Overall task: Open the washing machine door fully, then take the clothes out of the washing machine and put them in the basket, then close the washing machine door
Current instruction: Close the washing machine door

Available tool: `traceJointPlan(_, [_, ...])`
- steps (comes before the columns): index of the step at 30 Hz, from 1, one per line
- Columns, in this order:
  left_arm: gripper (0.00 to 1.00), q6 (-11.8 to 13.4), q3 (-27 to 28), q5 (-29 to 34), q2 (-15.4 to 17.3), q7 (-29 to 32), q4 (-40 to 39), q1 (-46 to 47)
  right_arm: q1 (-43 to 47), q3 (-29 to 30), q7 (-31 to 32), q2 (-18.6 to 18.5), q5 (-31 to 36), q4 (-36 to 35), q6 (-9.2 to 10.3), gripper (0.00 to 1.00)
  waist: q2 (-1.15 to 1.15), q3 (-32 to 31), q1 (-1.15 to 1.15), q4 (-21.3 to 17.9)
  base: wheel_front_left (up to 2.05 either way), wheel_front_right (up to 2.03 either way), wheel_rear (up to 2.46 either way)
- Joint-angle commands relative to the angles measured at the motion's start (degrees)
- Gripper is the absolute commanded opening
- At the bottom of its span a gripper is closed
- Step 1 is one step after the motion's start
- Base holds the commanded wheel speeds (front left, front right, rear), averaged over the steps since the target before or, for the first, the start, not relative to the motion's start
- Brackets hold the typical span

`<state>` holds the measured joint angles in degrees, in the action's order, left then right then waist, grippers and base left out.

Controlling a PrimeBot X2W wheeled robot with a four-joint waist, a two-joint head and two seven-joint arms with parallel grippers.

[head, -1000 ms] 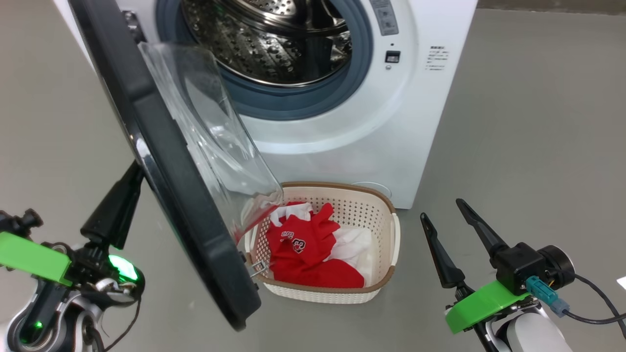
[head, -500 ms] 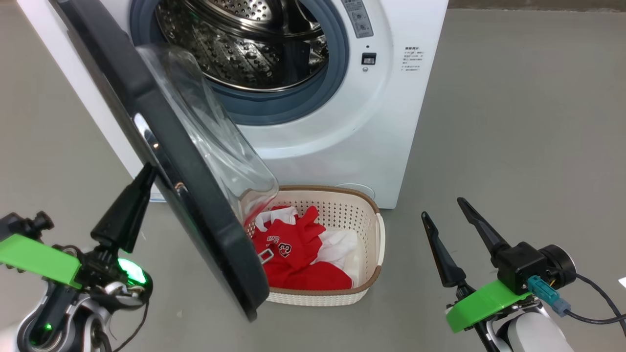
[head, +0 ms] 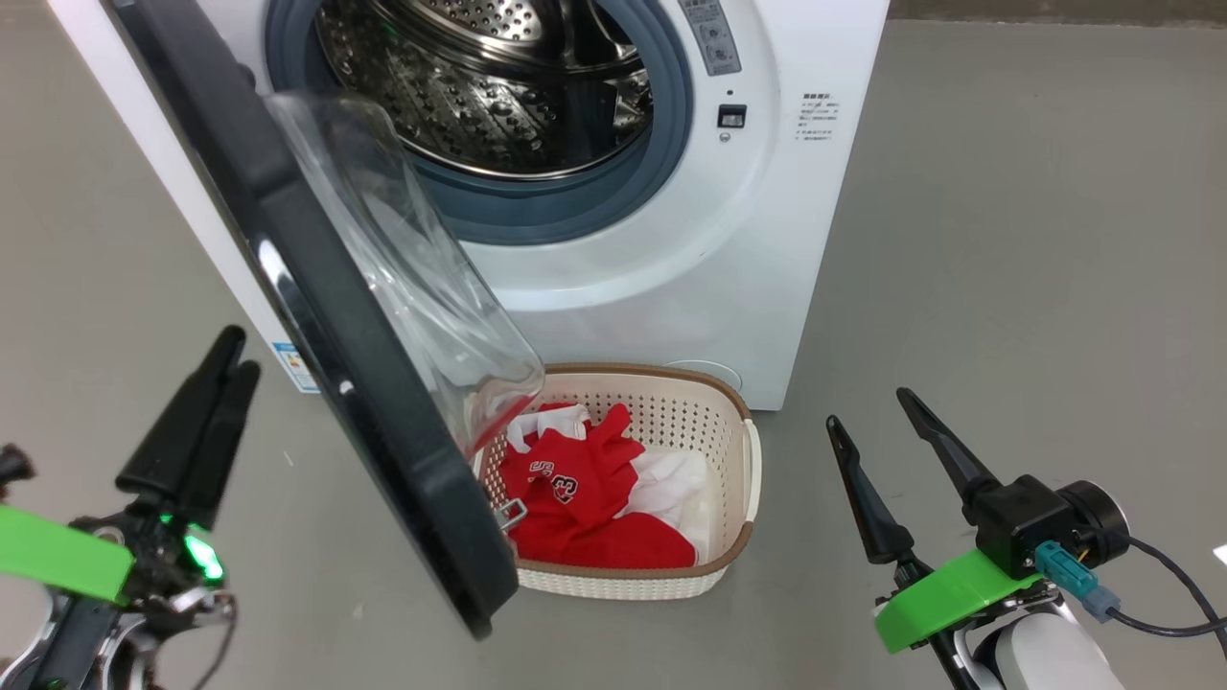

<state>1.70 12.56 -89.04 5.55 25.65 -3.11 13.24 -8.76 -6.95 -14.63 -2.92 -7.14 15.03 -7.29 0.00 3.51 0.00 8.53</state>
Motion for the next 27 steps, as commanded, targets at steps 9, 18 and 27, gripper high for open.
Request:
traceJointPlan(9, [1.0, -8.03, -1.88, 24.71, 8.15, -13.45, -3.37, -1.99, -1.49, -1.28, -0.37, 0.04, -0.98, -1.78, -0.2, 1.0, 0.0, 0.84, 0.0, 0.32, 0.0, 0.0, 0.0])
traceJointPlan(18, [1.0, -9.15, -10.29, 43.83, 14.67, -29.7, -5.26, -4.5, -1.98, -0.98, -0.37, 0.04, -1.0, -2.12, -0.2, 1.0, 0.0, 1.82, 0.0, -0.58, 0.0, 0.0, 0.0])
traceJointPlan(27, [1.0, -9.17, -15.21, 55.57, 19.06, -39.36, -3.9, -9.12, -2.0, -0.68, -0.37, 0.04, -1.33, -2.67, -0.2, 1.0, 0.0, 2.33, 0.0, -2.15, 0.0, 0.0, 0.0])
